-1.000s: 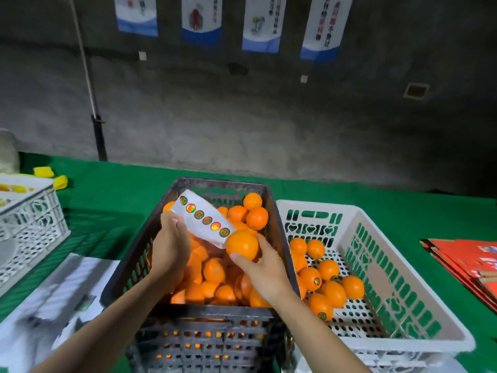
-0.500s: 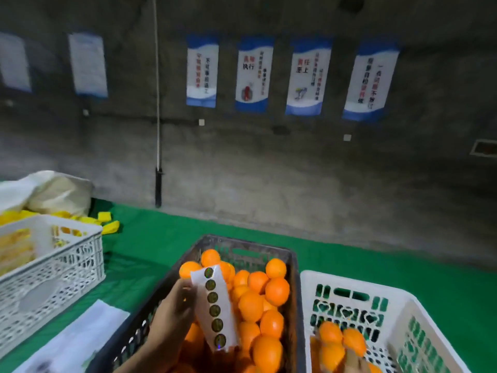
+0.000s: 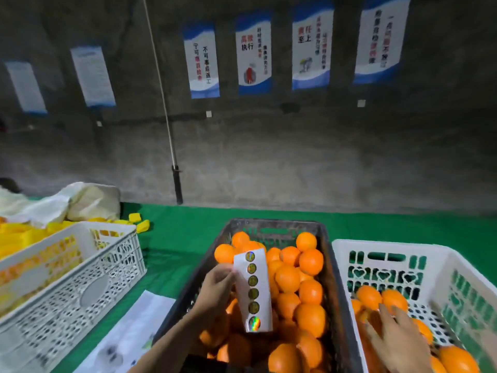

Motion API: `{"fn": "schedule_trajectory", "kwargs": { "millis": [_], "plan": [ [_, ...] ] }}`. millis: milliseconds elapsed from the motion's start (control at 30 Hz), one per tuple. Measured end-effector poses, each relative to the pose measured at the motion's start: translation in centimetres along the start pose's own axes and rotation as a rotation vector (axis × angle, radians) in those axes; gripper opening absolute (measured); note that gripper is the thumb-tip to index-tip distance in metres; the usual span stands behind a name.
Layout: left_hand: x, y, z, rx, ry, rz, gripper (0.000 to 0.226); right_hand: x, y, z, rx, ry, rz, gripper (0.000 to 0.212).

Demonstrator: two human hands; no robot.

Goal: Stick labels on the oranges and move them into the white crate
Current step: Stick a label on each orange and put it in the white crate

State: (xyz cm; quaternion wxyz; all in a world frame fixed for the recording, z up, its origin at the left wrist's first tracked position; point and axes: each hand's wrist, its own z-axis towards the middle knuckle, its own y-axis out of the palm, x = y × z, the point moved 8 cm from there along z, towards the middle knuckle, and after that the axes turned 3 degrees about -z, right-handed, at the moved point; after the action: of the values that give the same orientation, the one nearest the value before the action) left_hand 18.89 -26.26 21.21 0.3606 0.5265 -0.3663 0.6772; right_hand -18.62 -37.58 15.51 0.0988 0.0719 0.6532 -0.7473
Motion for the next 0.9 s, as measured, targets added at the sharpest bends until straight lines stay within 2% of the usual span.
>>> {"fn": "schedule_trajectory", "kwargs": {
  "millis": [33, 167, 267, 333, 500, 600, 667, 733, 833, 900],
  "plan": [
    [-0.4, 0.1, 0.3, -0.038, 0.01, -0.021, 0.019, -1.1, -1.0, -0.3, -0.019, -0.003, 0.031, 0.058],
    [-1.4, -0.6, 1.2, -0.01, 0.037, 0.032, 0.014, -6.8, -6.0, -1.1, 0.239, -0.112, 0.369, 0.028],
    [-0.9, -0.2, 0.9, -0.02, 0.066, 0.056, 0.024, -14.6, -10.2, -1.6, 0.324, -0.34, 0.527, 0.02],
    [-0.4, 0.4, 0.9, -0.025, 0.088, 0.08, 0.018, -18.1, -12.2, -1.4, 0.347, -0.411, 0.611, 0.02],
    [0.9, 2.5, 1.3, -0.037, 0.152, 0.156, 0.016, -21.8, -6.7, -2.3, -0.085, -0.349, 0.808, 0.033],
    [1.4, 3.6, 2.5, -0.078, 0.238, 0.256, 0.017, -20.5, -2.7, -2.1, -0.117, -0.216, 0.873, 0.023],
    [1.6, 3.9, 3.2, -0.055, 0.24, 0.253, 0.019, -19.2, -1.5, -1.3, -0.118, -0.045, 0.962, 0.028],
    [1.9, 4.0, 3.7, 0.008, 0.231, 0.163, 0.019, -18.8, -1.2, -0.4, -0.148, 0.044, 1.079, 0.034],
    [2.7, 3.9, 3.7, 0.065, 0.227, 0.108, 0.018, -20.4, -1.1, -0.1, -0.317, 0.0, 1.243, 0.018],
    [2.4, 3.8, 3.9, 0.085, 0.204, 0.1, 0.016, -21.8, -1.3, -0.2, -0.341, -0.059, 1.298, 0.011]
  ]
}}
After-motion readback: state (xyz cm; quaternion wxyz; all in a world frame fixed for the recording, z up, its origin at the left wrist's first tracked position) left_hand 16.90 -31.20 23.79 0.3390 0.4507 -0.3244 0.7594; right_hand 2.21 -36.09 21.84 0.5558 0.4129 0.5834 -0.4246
